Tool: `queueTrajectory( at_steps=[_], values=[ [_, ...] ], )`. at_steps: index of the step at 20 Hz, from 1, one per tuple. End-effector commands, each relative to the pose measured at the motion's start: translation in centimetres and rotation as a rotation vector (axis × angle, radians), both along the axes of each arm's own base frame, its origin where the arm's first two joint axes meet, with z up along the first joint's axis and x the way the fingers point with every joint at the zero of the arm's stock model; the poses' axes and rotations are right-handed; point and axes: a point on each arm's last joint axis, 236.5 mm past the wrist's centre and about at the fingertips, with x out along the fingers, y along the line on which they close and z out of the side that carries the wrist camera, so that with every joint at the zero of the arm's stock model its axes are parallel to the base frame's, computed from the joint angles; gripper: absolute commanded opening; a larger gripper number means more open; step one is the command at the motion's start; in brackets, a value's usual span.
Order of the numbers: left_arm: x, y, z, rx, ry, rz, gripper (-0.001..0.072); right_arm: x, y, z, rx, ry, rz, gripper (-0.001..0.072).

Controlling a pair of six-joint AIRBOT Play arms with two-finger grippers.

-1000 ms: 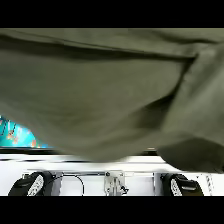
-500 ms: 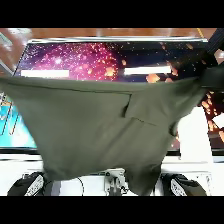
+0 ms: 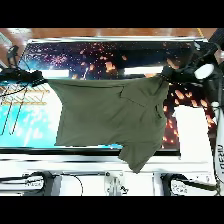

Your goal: Fold the shirts.

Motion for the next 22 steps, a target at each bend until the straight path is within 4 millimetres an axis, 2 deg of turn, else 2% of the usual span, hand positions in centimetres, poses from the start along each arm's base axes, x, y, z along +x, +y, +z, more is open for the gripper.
queueTrajectory(
  at_steps=[1, 3, 6, 8, 10, 11, 13, 16, 17, 19, 22],
  values=[
    [5.0, -0.7, -3.9, -0.112, -0.030, 0.094, 0.0032, 4.3, 0.5, -1.6, -0.150, -0.159, 0.007, 0.0075],
    [5.1, -1.0, -6.8, -0.118, 0.023, 0.090, 0.0033, 4.3, 1.3, -4.8, -0.155, -0.099, 0.030, 0.0075],
    [5.0, -2.0, -9.5, -0.126, 0.072, 0.077, 0.0033, 3.7, 1.7, -9.1, -0.130, 0.008, 0.028, 0.0075],
    [4.9, -2.4, -10.0, -0.123, 0.082, 0.065, 0.0033, 3.2, 1.9, -10.3, -0.114, 0.052, 0.022, 0.0076],
    [4.1, -2.3, -9.8, -0.128, 0.106, 0.050, 0.0033, 2.2, 2.0, -10.1, -0.125, 0.088, 0.047, 0.0075],
    [3.1, -2.4, -10.1, -0.141, 0.147, 0.030, 0.0033, 1.1, 1.7, -10.2, -0.167, 0.125, 0.078, 0.0075],
    [-0.3, -2.2, -11.2, -0.155, 0.284, -0.031, 0.0033, -2.9, 0.1, -11.3, -0.289, 0.281, 0.156, 0.0075],
    [-7.0, -0.3, -13.6, -0.069, 0.559, -0.109, 0.0032, -9.4, -3.0, -13.4, -0.422, 0.570, 0.215, 0.0075],
    [-8.7, 0.5, -14.1, -0.030, 0.631, -0.121, 0.0032, -10.5, -4.1, -13.6, -0.455, 0.627, 0.194, 0.0075],
    [-10.7, 1.2, -14.3, 0.008, 0.706, -0.147, 0.0032, -11.1, -4.6, -13.7, -0.452, 0.662, 0.149, 0.0075],
    [-10.6, 0.8, -14.6, 0.010, 0.701, -0.152, 0.0032, -11.4, -3.0, -14.7, -0.357, 0.694, 0.108, 0.0075]
  ],
)
